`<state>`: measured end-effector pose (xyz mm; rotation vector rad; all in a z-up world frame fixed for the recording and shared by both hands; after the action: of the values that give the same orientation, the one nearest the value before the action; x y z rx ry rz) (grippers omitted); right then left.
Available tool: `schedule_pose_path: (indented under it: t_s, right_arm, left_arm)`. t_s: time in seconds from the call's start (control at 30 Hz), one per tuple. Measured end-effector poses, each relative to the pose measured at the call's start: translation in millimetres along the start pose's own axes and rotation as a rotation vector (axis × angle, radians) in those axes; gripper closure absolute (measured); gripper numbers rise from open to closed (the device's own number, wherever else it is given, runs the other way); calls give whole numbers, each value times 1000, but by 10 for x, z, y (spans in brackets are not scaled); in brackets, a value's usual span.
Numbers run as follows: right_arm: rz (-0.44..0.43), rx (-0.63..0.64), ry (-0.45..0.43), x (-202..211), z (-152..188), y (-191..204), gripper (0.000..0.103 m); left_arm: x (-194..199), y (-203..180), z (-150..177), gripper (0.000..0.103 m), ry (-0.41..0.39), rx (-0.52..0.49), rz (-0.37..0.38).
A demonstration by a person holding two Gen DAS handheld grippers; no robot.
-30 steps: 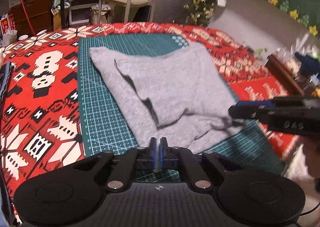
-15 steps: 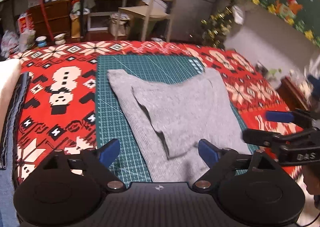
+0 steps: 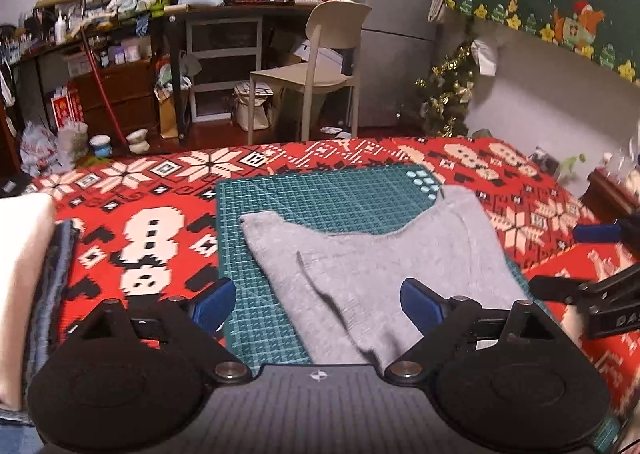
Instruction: Fold clothes
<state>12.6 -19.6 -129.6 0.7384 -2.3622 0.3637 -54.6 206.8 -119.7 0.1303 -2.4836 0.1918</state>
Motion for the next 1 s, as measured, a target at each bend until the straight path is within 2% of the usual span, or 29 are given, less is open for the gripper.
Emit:
schedule_pose_path:
  t_s: [0.13, 0.2, 0.27, 0.33, 0.37, 0.4, 0.43, 0.5, 0.6, 0.63, 0.67, 0.77, 0.83, 0.87, 0.9, 1.0]
  right_arm:
    - [-105, -45, -68, -41, 19, -108, 1]
    - [-98, -50, -62, -89, -13, -136, 1]
    - [-93, -59, -58, -135, -47, -164, 1]
    - [-95, -85, -53, -192, -79, -203, 2]
    - [-98, -95, -48, -223, -89, -220, 7]
    - [-100, -106, -44, -255, -100, -236, 12]
    - [-105, -115, -36, -287, -107, -250, 20]
    - [-115, -128, -19, -334, -111, -266, 26]
    - [-141, -138, -2, -402, -126, -258, 49]
    - [-153, -139, 1, -415, -137, -243, 61]
    - [-166, -139, 3, -421, -146, -221, 67]
    - [-218, -121, 6, -437, -172, -94, 77]
    - [-238, -104, 4, -453, -183, 10, 80]
    - [-241, -100, 3, -471, -193, 46, 81]
    - [-240, -105, 3, -498, -209, 63, 81]
    - [-230, -129, -1, -579, -272, 61, 81]
  left_arm:
    - [-67, 40, -81, 14, -31, 60, 77]
    - [-117, 65, -142, 15, -33, 95, 125]
    - [-193, 125, -202, 25, -39, 135, 157]
    - [-294, 176, -251, 54, -19, 149, 149]
    - [-345, 201, -275, 61, -9, 156, 145]
    - [-395, 225, -297, 74, 2, 161, 140]
    - [-445, 244, -303, 80, 17, 163, 133]
    - [-520, 284, -290, 84, 46, 169, 132]
    - [-575, 335, -245, 84, 77, 171, 115]
    - [-587, 357, -228, 84, 85, 176, 115]
    - [-600, 378, -213, 84, 92, 181, 115]
    - [-629, 415, -195, 84, 97, 190, 123]
    - [-646, 422, -191, 85, 99, 183, 130]
    - [-653, 425, -193, 90, 97, 182, 137]
    - [-630, 430, -199, 101, 87, 190, 148]
    - [-563, 447, -216, 101, 59, 213, 180]
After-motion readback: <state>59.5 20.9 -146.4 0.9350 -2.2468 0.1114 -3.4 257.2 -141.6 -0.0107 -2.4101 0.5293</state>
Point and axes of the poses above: each gripper's, at about its wrist camera, not at the fingertips, and x roughly against the way its jaws point, y to its left, z to its underside, the point moved 1 cm from there along -x, roughly the way its jaws point, and after that the axes turned 1 degree about z, right-handed, at the moved point
